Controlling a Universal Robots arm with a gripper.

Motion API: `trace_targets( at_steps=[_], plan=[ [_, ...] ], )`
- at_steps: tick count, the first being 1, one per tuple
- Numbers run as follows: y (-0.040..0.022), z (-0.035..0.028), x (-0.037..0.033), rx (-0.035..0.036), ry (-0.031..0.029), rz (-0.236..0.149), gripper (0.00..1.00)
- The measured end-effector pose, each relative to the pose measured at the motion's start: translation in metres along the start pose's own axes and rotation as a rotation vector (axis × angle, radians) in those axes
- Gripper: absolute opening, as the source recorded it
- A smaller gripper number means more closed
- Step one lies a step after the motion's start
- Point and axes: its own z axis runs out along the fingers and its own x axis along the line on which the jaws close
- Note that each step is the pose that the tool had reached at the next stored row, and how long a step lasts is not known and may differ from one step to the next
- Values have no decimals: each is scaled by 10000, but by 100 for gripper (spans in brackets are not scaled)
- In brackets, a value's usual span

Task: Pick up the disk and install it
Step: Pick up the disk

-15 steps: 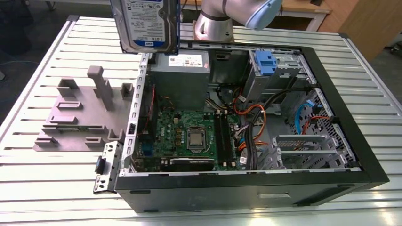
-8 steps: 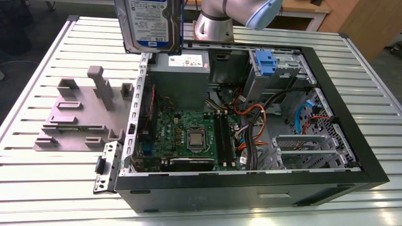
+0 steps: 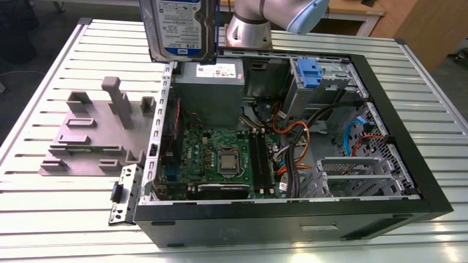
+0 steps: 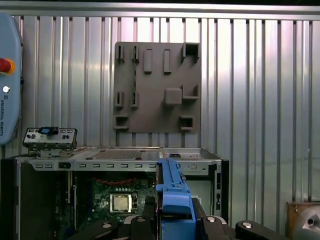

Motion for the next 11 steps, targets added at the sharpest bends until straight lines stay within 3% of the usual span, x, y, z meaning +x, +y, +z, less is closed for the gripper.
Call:
trace_targets(
  at_steps=[11],
  plan=[
    [-74, 2, -1, 0, 0, 0, 36]
  ],
)
